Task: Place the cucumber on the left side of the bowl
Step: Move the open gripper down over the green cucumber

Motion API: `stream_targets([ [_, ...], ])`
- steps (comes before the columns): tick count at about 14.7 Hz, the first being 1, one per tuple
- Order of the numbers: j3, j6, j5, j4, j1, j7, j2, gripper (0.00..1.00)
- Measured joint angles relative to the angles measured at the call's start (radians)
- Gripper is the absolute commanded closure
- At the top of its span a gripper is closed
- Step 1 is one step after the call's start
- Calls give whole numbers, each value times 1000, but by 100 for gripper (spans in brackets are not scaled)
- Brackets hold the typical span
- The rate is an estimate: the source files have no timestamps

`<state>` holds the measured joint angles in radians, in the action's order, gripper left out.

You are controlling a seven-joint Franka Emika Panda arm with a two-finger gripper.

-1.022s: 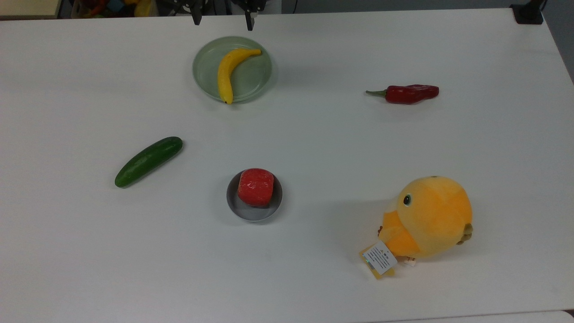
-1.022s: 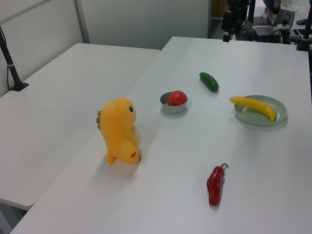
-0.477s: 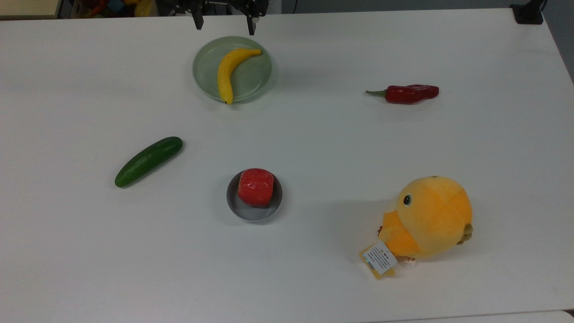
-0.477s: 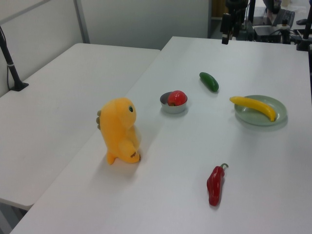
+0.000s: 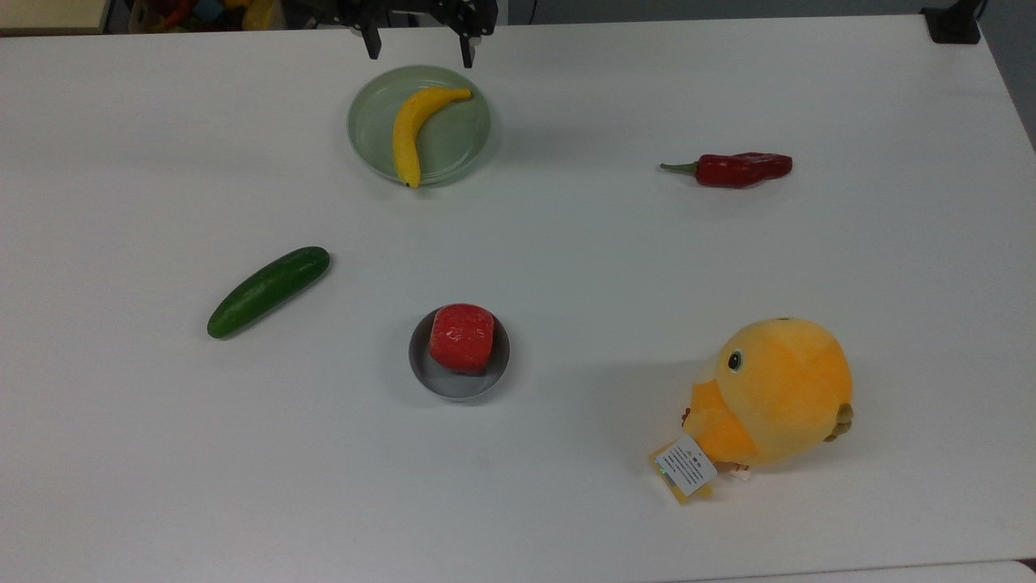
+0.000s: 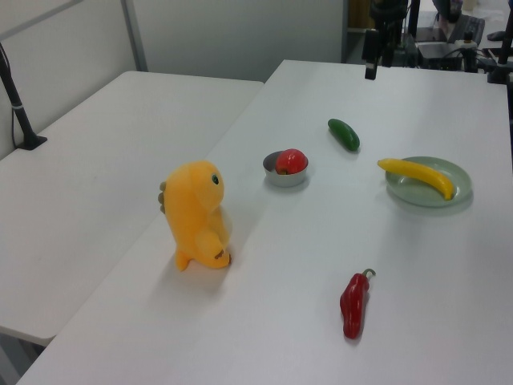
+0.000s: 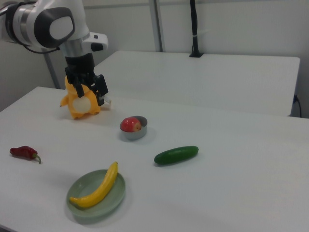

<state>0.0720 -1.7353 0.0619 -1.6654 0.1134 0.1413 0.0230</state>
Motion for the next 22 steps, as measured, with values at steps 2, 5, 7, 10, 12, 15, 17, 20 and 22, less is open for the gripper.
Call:
stream_targets([
  [2,-2,0,0,-13,10,0,6,0],
  [5,-6,-16,0,-24,13,1,32,0],
  [7,-5,-76,0,-32,9,31,57,0],
  [10,13,-206,0,-61,-21,131,102,0],
  [12,33,-297,0,-71,-64,198,145,0],
  [15,97,-411,0,-72,-100,310,193,0],
  [17,128,-444,0,-73,-102,360,208,0],
  [20,136,-504,0,-76,-111,391,249,0],
  [22,138,-550,0,-76,-113,398,291,0],
])
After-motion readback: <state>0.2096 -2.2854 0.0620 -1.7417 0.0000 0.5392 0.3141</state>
